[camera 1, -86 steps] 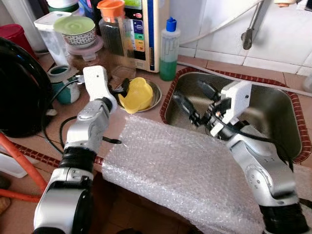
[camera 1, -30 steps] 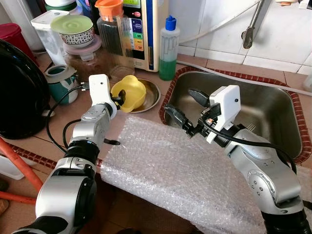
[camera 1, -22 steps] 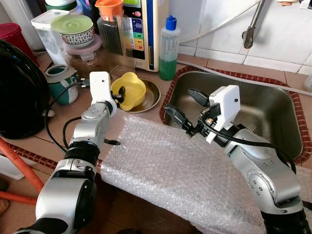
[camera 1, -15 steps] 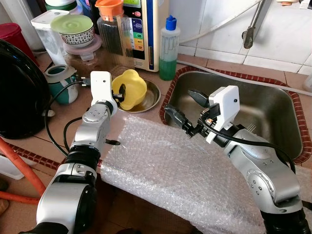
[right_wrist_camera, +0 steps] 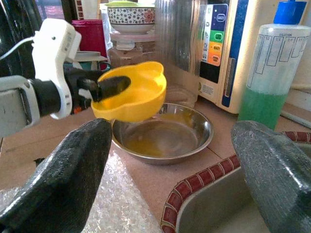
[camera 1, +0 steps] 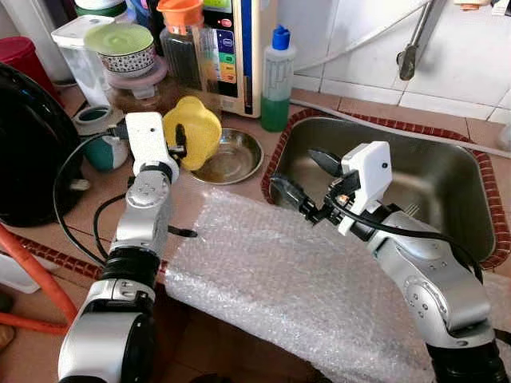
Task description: Kitchen organization
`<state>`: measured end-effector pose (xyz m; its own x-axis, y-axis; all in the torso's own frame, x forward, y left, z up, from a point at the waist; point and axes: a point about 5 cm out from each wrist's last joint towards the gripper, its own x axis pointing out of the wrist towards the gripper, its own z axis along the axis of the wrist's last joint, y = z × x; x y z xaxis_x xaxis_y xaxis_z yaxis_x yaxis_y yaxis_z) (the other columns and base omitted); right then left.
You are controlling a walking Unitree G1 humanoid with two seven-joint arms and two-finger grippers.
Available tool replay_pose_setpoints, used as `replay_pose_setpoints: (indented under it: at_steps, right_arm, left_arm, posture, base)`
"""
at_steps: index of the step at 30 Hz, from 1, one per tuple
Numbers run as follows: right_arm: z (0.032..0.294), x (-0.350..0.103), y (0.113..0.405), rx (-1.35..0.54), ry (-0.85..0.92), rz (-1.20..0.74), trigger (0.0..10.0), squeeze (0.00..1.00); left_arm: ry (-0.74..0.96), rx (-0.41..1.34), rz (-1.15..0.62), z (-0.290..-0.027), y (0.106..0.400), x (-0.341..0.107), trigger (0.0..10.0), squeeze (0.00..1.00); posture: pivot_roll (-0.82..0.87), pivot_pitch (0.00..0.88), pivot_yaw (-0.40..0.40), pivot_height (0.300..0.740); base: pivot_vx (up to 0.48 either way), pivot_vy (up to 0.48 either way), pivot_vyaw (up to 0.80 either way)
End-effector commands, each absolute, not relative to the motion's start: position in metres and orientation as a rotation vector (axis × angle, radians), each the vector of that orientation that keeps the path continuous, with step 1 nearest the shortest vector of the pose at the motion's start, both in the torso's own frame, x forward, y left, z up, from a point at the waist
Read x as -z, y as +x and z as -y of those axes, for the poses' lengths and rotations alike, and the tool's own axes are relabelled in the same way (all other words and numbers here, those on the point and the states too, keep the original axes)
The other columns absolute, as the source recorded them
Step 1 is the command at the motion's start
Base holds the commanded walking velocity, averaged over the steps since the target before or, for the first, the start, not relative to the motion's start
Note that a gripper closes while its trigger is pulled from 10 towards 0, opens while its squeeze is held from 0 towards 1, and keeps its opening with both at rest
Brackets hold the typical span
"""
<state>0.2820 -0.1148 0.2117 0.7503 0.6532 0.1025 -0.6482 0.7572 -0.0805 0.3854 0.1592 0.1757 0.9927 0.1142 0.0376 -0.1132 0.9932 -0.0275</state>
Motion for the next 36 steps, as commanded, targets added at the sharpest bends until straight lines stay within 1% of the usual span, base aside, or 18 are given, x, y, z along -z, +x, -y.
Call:
replay_pose_setpoints:
  at_steps: [1, 6, 10, 12, 13, 14, 15, 17, 20, 26, 29, 36]
  right_arm:
    - [0.115, -0.216, 0.283, -0.718, -0.047, 0.144, 10.0, 0.0]
    - [0.115, -0.216, 0.283, -0.717, -0.05, 0.144, 10.0, 0.0]
    - [0.118, -0.216, 0.285, -0.697, -0.058, 0.147, 10.0, 0.0]
    - [0.124, -0.216, 0.291, -0.615, -0.056, 0.154, 10.0, 0.0]
    - [0.131, -0.216, 0.298, -0.543, -0.027, 0.154, 10.0, 0.0]
    - [0.131, -0.216, 0.298, -0.543, -0.027, 0.154, 10.0, 0.0]
    - [0.141, -0.219, 0.306, -0.448, 0.026, 0.157, 10.0, 0.0]
    - [0.154, -0.226, 0.316, -0.344, 0.151, 0.17, 10.0, 0.0]
    - [0.163, -0.235, 0.321, -0.299, 0.272, 0.189, 10.0, 0.0]
    - [0.161, -0.255, 0.323, -0.32, 0.423, 0.25, 10.0, 0.0]
    - [0.156, -0.259, 0.323, -0.344, 0.416, 0.253, 10.0, 0.0]
    - [0.141, -0.251, 0.322, -0.435, 0.5, 0.138, 10.0, 0.0]
  left_arm:
    - [-0.046, -0.115, 0.036, -0.159, 0.385, -0.175, 10.0, 0.0]
    - [-0.044, -0.115, 0.084, -0.157, 0.384, -0.184, 10.0, 0.0]
    - [-0.053, -0.087, 0.203, -0.15, 0.382, -0.204, 10.0, 0.0]
    - [-0.058, -0.044, 0.239, -0.141, 0.379, -0.21, 10.0, 0.0]
    - [-0.053, 0.007, 0.282, -0.131, 0.376, -0.215, 10.0, 0.0]
    - [-0.053, 0.007, 0.282, -0.131, 0.376, -0.215, 10.0, 0.0]
    - [-0.038, 0.078, 0.32, -0.117, 0.37, -0.216, 10.0, 0.0]
    - [-0.041, 0.149, 0.337, -0.103, 0.364, -0.214, 10.0, 0.0]
    - [-0.024, 0.195, 0.328, -0.092, 0.36, -0.208, 10.0, 0.0]
    - [0.01, 0.246, 0.335, -0.08, 0.356, -0.204, 10.0, 0.0]
    - [0.007, 0.248, 0.342, -0.078, 0.355, -0.206, 10.0, 0.0]
    - [0.018, 0.258, 0.373, -0.076, 0.352, -0.212, 10.0, 0.0]
  posture:
    - [-0.05, 0.084, 0.039, 0.74]
    - [-0.05, 0.083, 0.037, 0.74]
    - [-0.05, 0.084, 0.034, 0.74]
    - [-0.05, 0.084, 0.033, 0.74]
    - [-0.05, 0.084, 0.033, 0.74]
    - [-0.05, 0.084, 0.033, 0.74]
    - [-0.04, 0.083, 0.033, 0.74]
    - [-0.04, 0.083, 0.035, 0.74]
    - [-0.04, 0.082, 0.037, 0.74]
    - [-0.04, 0.081, 0.04, 0.74]
    - [-0.04, 0.081, 0.04, 0.74]
    - [-0.04, 0.082, 0.04, 0.74]
  base:
    - [0.0, 0.0, 0.0]
    - [0.0, 0.0, 0.0]
    - [0.0, 0.0, 0.0]
    - [0.0, 0.0, 0.0]
    - [0.0, 0.0, 0.0]
    - [0.0, 0.0, 0.0]
    - [0.0, 0.0, 0.0]
    - [0.0, 0.0, 0.0]
    - [0.0, 0.0, 0.0]
    - [0.0, 0.0, 0.0]
    - [0.0, 0.0, 0.0]
    - [0.0, 0.0, 0.0]
